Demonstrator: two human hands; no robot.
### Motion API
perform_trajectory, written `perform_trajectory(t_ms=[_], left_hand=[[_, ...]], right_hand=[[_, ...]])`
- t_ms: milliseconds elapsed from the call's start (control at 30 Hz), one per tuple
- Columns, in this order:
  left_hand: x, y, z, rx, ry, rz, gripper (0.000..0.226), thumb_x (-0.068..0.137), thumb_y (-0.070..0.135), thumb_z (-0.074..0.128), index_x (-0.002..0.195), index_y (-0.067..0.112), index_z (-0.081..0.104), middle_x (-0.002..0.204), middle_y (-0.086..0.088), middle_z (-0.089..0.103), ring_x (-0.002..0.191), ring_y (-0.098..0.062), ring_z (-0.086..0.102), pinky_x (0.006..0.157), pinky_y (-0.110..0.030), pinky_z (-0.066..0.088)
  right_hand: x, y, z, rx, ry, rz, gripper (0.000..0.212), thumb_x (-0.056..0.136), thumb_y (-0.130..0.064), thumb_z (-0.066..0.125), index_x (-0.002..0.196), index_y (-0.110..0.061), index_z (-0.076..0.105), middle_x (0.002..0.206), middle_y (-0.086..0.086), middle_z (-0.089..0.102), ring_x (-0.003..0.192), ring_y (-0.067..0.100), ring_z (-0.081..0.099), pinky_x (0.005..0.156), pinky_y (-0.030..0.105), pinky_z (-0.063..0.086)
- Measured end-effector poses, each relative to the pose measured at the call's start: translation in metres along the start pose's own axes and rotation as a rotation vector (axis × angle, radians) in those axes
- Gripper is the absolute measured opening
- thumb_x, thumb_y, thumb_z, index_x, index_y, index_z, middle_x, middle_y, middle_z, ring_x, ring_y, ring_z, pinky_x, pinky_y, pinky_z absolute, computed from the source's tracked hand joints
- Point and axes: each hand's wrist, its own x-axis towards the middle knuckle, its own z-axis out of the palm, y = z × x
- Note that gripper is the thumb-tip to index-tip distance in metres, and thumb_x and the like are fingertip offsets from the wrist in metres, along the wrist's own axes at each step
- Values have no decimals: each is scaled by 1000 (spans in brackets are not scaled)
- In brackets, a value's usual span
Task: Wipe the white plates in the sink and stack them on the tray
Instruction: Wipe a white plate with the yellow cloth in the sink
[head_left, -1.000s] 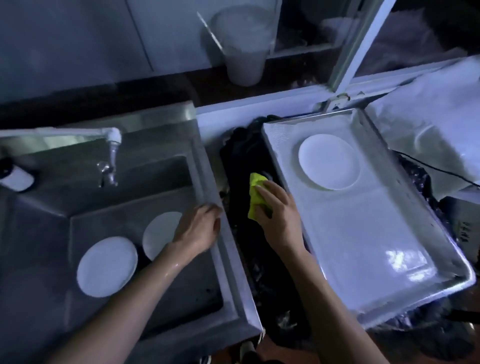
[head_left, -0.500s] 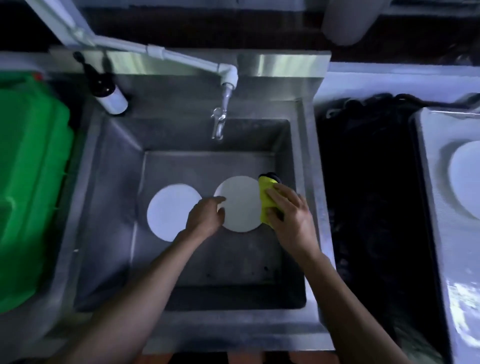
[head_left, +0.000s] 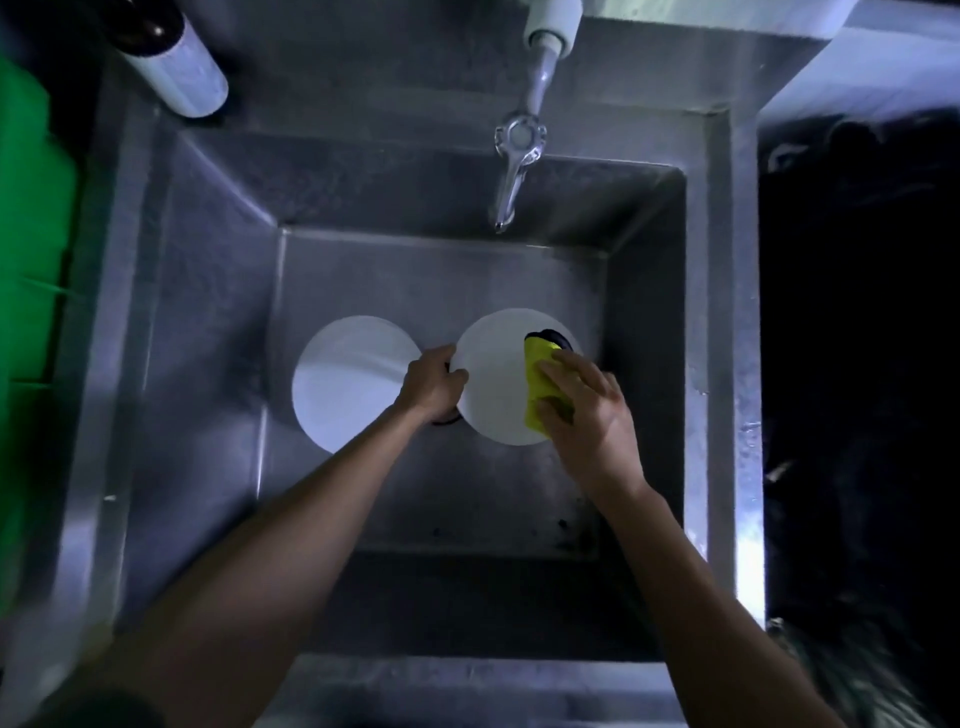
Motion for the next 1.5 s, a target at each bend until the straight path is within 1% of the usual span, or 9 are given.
perform_trajectory(t_ms=[267,533,667,767,933,1067,1200,1333,1500], left_hand=[[5,-4,9,-115,18,-71,38,89,11,54,122,18,72,117,-5,73,109,-27,64,97,-42,52],[4,7,16,-196,134,-189,25,79,18,58,98,24,73,100,5,71,97,-26,65,82,-34,50],[-2,10,20,-299,160,-251,39,65,24,53,98,27,73,104,0,73,98,-30,67,90,-47,57],[-5,6,25,-358,146,-288,45,61,21,54,101,19,75,102,-4,74,99,-32,68,90,-50,58],[-16,3,34,-413,116,-331,33,80,8,64,112,14,72,107,-8,73,98,-33,69,85,-52,61],[-26,3,44,-492,23,-350,41,89,2,61,130,4,57,118,-16,66,102,-35,67,83,-51,61],[-42,7,52,-637,-22,-352,39,93,-3,56,130,8,54,119,-12,66,90,-25,68,65,-36,59],[-58,13,56,-729,-53,-341,42,91,-7,52,124,18,60,114,-8,68,94,-29,70,72,-50,63],[-81,18,52,-776,-12,-331,45,90,-11,51,123,16,65,116,-10,70,93,-27,70,67,-50,63]], right_hand=[[9,15,9,-3,-50,-14,44,84,-11,71,128,-16,66,141,7,57,113,37,56,96,48,52],[4,31,0,-4,-71,-17,44,81,-8,73,125,-14,68,139,9,59,111,40,58,96,49,53],[-4,35,-6,-4,-80,-22,45,83,-8,74,127,-16,67,141,8,58,114,39,56,97,48,52],[-9,35,-10,2,-83,-9,46,84,-10,73,128,-17,67,142,6,57,114,38,56,95,48,53],[-18,32,-13,13,-82,-9,45,84,-10,73,128,-16,67,142,6,57,109,39,56,93,46,52],[-28,31,-13,18,-80,-8,47,83,-8,73,129,-17,67,142,4,57,109,36,56,93,43,51],[-40,31,-15,18,-79,-9,48,83,-8,73,129,-17,66,142,3,57,110,35,56,96,40,50],[-51,29,-21,21,-75,-13,46,83,-7,72,128,-17,67,142,4,57,109,36,57,95,39,49],[-61,22,-36,41,-72,-7,47,82,-5,72,127,-16,67,142,6,57,109,38,57,97,41,49]])
